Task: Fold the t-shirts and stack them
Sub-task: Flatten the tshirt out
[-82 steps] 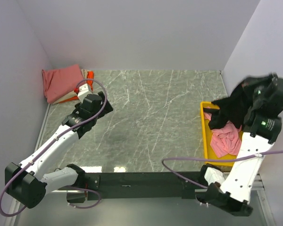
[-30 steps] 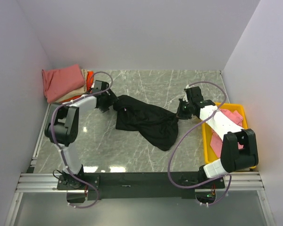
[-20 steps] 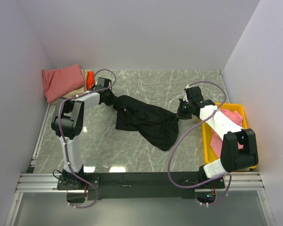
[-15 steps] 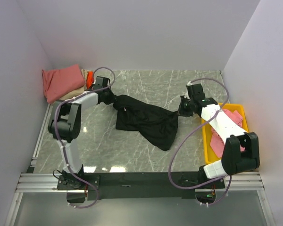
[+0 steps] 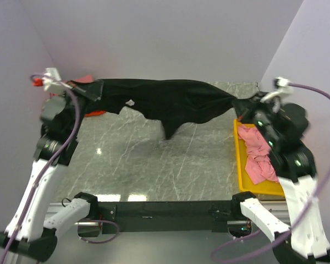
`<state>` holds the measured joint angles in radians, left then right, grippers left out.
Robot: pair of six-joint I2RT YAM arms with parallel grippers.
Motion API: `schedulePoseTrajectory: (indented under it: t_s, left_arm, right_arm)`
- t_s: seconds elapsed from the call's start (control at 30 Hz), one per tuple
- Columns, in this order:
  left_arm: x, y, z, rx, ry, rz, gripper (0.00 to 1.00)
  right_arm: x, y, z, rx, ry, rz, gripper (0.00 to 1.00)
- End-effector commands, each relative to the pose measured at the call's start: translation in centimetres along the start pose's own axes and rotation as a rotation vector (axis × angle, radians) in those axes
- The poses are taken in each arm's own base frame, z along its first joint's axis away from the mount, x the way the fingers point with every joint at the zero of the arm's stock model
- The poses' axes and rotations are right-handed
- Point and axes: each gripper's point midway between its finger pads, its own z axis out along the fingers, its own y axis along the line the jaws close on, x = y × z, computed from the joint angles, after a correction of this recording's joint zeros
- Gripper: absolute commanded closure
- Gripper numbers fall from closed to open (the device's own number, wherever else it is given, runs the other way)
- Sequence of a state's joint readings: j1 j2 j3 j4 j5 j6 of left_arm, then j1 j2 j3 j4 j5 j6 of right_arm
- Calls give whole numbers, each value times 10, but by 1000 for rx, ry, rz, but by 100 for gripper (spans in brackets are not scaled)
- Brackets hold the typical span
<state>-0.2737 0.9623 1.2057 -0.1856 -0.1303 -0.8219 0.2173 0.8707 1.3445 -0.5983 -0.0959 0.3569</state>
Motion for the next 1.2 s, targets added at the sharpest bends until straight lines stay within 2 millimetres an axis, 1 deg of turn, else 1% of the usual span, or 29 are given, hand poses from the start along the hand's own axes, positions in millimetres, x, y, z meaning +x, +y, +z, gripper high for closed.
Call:
schedulePoseTrajectory:
  t_s: [0.0, 0.03, 0.13, 0.23, 0.3, 0.33, 0.4, 0.43, 0.47, 0.5, 0.53, 0.57, 0.6, 0.63, 0.67, 0.7, 0.73, 0.77, 0.8, 0.83, 0.9, 0.93, 0.97, 1.0, 1.03, 1.07, 1.1, 1.13, 1.17]
  left_arm:
    - [-28, -17, -22, 34, -67, 31, 99]
    - [-44, -30, -36, 70, -108, 28, 100]
    - [-68, -45, -59, 114, -181, 21, 99]
    - [-83, -51, -69, 125, -231, 26, 100]
    - [-86, -48, -66, 105, -247, 23, 100]
    - [-83, -46, -57, 94, -243, 28, 99]
    - [-81, -41, -43, 59, -239, 38, 100]
    - [-72, -32, -23, 20, -212, 52, 100]
    - [-68, -28, -12, 0, -201, 61, 99]
    - [-67, -22, 0, -33, -201, 69, 99]
    - [-61, -15, 23, -71, -184, 89, 99]
    - [-61, -10, 36, -94, -180, 98, 99]
    - [-70, -15, 46, -93, -192, 98, 100]
    - [-55, 1, 75, -126, -146, 115, 99]
    - [-63, 10, 88, -142, -150, 113, 99]
    - [-77, 0, 95, -117, -164, 104, 99]
    - [-71, 14, 117, -120, -120, 102, 99]
    - [-74, 14, 125, -107, -113, 101, 99]
    - [-88, 5, 127, -90, -129, 91, 99]
    - [-87, 12, 136, -89, -106, 93, 99]
    - [-94, 10, 136, -84, -111, 97, 99]
    - [-97, 7, 132, -69, -117, 101, 99]
    - [-98, 6, 128, -64, -121, 106, 99]
    - [-89, 15, 127, -79, -102, 104, 99]
    - [-91, 11, 116, -72, -105, 107, 99]
    - [-90, 15, 112, -83, -103, 108, 100]
    - [-81, 26, 108, -112, -85, 104, 99]
    - [-83, 23, 94, -116, -94, 107, 99]
    - [-85, 30, 87, -152, -109, 108, 99]
  right_arm:
    - [-47, 23, -44, -66, -155, -28, 100]
    - [-53, 27, -51, -83, -174, -35, 100]
    - [-70, 37, -71, -112, -227, -47, 100]
    - [-80, 43, -77, -130, -255, -66, 100]
    - [-84, 42, -69, -120, -252, -81, 100]
    - [-85, 39, -64, -102, -251, -88, 100]
    - [-86, 30, -42, -54, -229, -99, 100]
    - [-86, 27, -34, -39, -220, -102, 100]
    - [-82, 22, -13, -16, -186, -109, 100]
    - [-89, 21, -4, -2, -196, -117, 100]
    - [-90, 18, 5, 8, -191, -133, 100]
    - [-84, 11, 30, 34, -150, -136, 100]
    - [-96, 14, 36, 32, -172, -152, 100]
    - [-100, 13, 45, 34, -170, -158, 100]
    - [-95, 8, 69, 43, -136, -163, 100]
    - [-113, 12, 70, 34, -170, -172, 100]
    - [-119, 13, 75, 31, -174, -179, 100]
    - [-118, 5, 93, 52, -152, -181, 100]
    - [-136, 10, 87, 50, -185, -184, 100]
    - [-136, 10, 94, 47, -170, -188, 100]
    - [-145, 15, 87, 31, -175, -193, 100]
    - [-143, 18, 85, 17, -171, -194, 100]
    - [-143, 27, 74, -29, -176, -200, 100]
    - [-130, 25, 78, -41, -152, -190, 100]
    - [-124, 26, 74, -55, -145, -183, 100]
    - [-124, 31, 59, -71, -163, -179, 100]
    - [-106, 26, 61, -75, -124, -160, 100]
    - [-106, 29, 45, -83, -142, -155, 100]
    - [-90, 23, 45, -72, -102, -139, 100]
